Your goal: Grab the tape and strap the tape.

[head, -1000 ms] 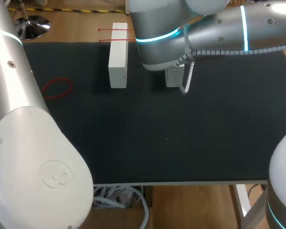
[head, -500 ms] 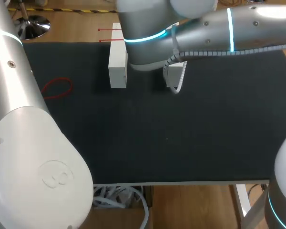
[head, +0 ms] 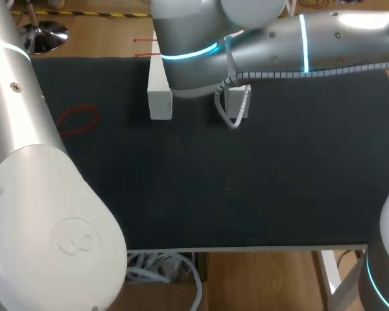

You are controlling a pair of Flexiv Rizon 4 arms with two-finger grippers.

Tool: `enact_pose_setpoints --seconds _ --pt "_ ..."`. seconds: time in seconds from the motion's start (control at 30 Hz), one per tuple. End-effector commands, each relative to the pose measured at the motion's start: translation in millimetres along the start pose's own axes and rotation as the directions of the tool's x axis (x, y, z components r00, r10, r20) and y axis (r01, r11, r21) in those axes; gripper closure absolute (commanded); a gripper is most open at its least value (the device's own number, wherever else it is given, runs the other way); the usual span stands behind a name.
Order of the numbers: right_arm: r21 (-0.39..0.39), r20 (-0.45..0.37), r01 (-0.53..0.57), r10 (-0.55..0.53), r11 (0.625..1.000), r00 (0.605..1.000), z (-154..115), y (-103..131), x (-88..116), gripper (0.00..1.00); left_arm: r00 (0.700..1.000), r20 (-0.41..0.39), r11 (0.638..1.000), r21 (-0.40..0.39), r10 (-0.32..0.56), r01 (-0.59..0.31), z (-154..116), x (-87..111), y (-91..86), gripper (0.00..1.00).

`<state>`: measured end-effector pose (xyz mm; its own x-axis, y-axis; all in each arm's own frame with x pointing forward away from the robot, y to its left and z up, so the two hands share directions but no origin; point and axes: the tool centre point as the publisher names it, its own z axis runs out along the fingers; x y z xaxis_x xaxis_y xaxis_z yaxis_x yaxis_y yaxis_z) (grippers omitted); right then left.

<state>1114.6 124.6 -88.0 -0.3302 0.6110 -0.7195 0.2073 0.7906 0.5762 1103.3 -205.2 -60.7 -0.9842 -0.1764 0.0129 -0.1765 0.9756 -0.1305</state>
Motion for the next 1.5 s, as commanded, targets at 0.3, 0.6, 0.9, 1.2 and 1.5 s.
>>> enact_pose_setpoints --seconds 0.3,0.6,0.9,1.2,1.5 --pt "-0.009 -0.016 -0.006 0.006 1.000 1.000 1 1 -1 1.00 1.000 -0.004 1.000 -0.006 0.000 0.000 -2 -1.0 -1.0 1.00" --pt "0.001 -0.023 -0.012 0.012 1.000 1.000 5 -5 2 1.00 1.000 -0.004 1.000 -0.006 0.000 0.000 -2 -1.0 -1.0 1.00" --pt "-0.004 0.009 0.020 -0.020 1.000 1.000 11 -1 -7 1.00 1.000 -0.004 1.000 -0.006 0.000 0.000 -2 -1.0 -1.0 1.00" --pt "-0.017 0.016 0.057 -0.057 0.998 0.998 12 9 -3 1.00 1.000 -0.004 1.000 -0.006 0.000 0.000 -2 -1.0 -1.0 1.00" --pt "-0.041 0.041 0.099 -0.098 0.994 0.994 9 18 -5 1.00 1.000 -0.004 1.000 -0.006 0.000 0.000 -2 -1.0 -1.0 1.00"
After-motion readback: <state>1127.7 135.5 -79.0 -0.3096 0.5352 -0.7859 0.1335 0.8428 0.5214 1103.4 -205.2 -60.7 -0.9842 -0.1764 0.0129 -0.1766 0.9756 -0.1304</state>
